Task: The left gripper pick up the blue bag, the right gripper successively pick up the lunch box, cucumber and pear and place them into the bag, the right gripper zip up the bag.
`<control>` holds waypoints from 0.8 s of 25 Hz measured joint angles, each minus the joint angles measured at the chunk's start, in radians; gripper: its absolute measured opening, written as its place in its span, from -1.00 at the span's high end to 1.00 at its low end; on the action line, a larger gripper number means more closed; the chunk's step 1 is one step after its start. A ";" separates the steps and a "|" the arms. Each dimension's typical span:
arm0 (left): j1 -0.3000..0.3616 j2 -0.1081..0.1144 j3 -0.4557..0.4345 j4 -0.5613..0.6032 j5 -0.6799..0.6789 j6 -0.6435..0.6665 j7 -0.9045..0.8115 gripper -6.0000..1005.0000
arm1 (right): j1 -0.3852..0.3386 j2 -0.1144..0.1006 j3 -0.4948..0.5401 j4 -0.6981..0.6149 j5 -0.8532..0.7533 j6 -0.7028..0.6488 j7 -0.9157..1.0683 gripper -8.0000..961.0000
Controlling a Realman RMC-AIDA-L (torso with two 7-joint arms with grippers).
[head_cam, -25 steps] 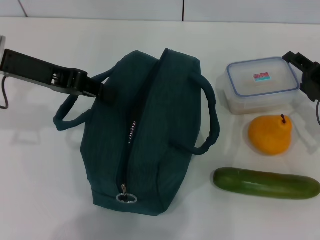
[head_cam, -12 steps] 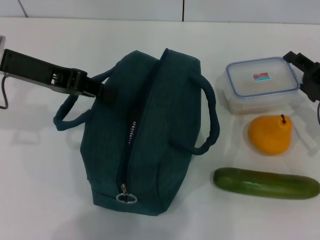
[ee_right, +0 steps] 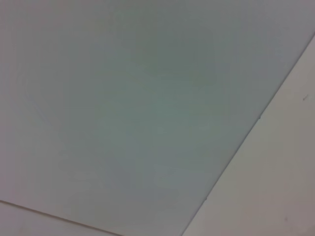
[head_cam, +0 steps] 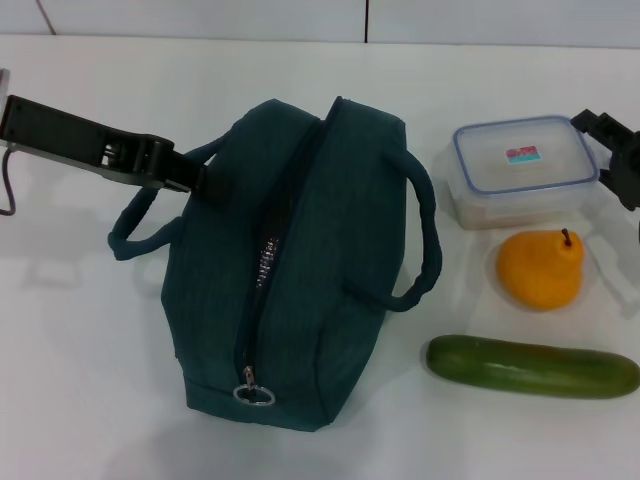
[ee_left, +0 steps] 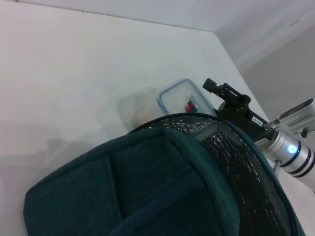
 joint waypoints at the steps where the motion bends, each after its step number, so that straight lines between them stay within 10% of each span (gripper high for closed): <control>1: 0.000 0.000 0.000 0.000 0.000 0.000 0.000 0.89 | -0.001 0.000 0.000 0.000 0.000 0.000 0.000 -0.21; 20: 0.000 -0.006 0.002 0.000 -0.001 0.003 0.000 0.88 | -0.008 0.000 0.000 0.009 -0.002 -0.004 0.029 0.46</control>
